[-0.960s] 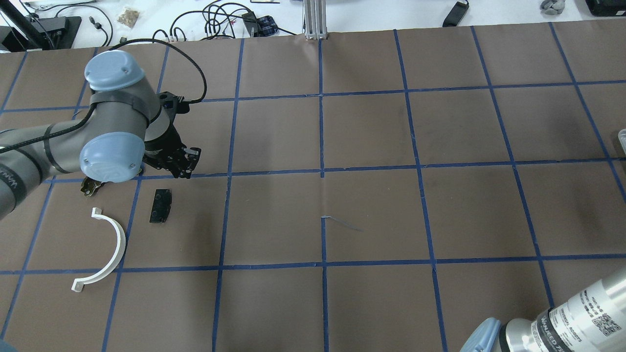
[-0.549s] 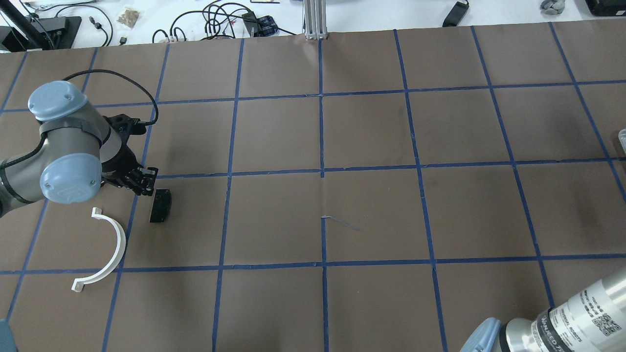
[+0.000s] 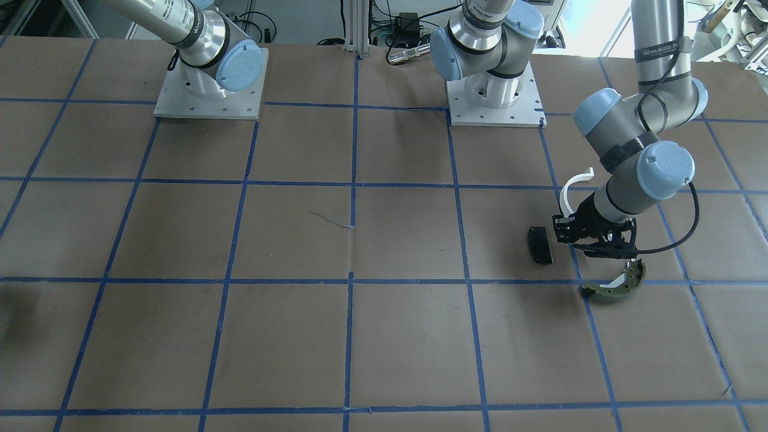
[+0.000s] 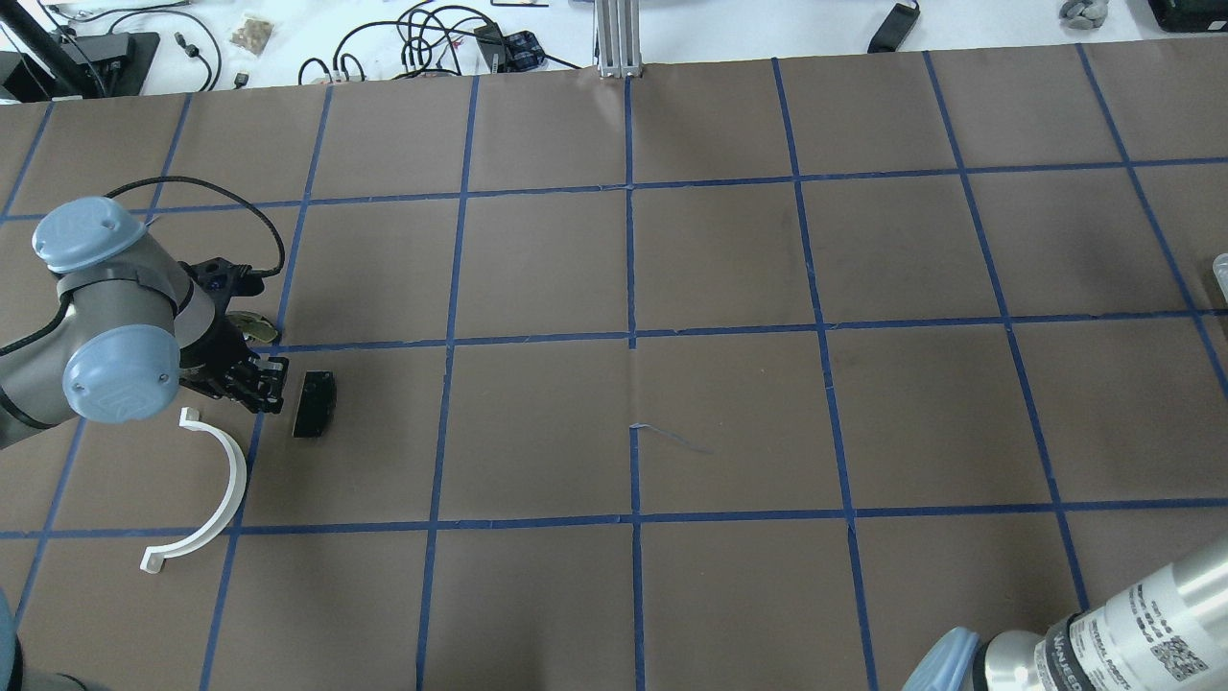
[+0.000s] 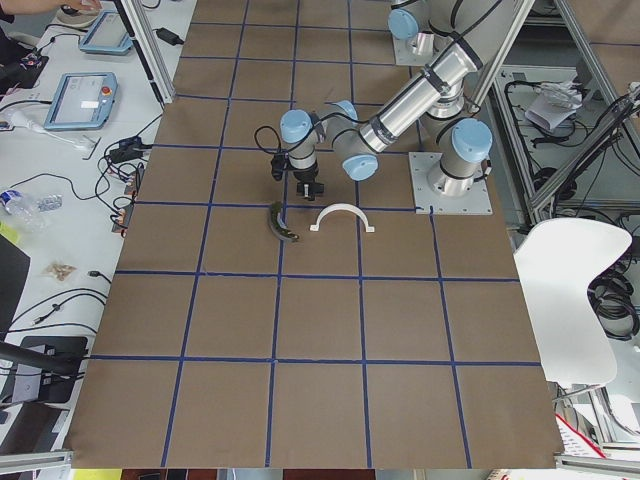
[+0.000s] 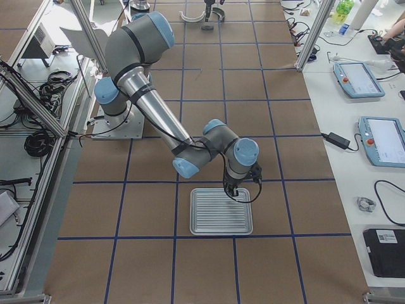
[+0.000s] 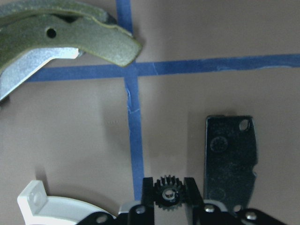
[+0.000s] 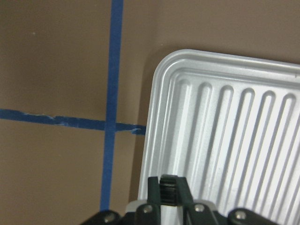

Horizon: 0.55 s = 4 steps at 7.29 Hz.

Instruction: Place bearing gear from tray to pile

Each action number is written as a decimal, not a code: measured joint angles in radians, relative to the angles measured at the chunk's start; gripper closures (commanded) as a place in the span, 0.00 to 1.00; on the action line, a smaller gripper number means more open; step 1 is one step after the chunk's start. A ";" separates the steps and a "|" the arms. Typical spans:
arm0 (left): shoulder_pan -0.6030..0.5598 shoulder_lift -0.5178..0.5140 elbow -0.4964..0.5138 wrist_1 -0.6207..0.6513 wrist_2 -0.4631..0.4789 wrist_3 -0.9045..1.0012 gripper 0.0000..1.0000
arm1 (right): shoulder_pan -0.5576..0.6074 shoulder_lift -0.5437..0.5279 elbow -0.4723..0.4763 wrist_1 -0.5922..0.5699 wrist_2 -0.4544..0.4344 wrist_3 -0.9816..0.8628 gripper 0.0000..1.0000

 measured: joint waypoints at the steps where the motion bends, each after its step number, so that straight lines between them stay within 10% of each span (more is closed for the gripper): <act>1: 0.001 -0.006 -0.004 -0.002 0.001 -0.001 0.62 | 0.056 -0.045 0.004 0.043 -0.001 0.079 1.00; 2: 0.001 -0.010 -0.004 -0.006 0.002 -0.001 0.01 | 0.136 -0.088 0.006 0.090 -0.002 0.191 1.00; 4: 0.001 -0.013 0.000 -0.009 0.001 0.003 0.00 | 0.351 -0.151 0.009 0.185 0.000 0.511 1.00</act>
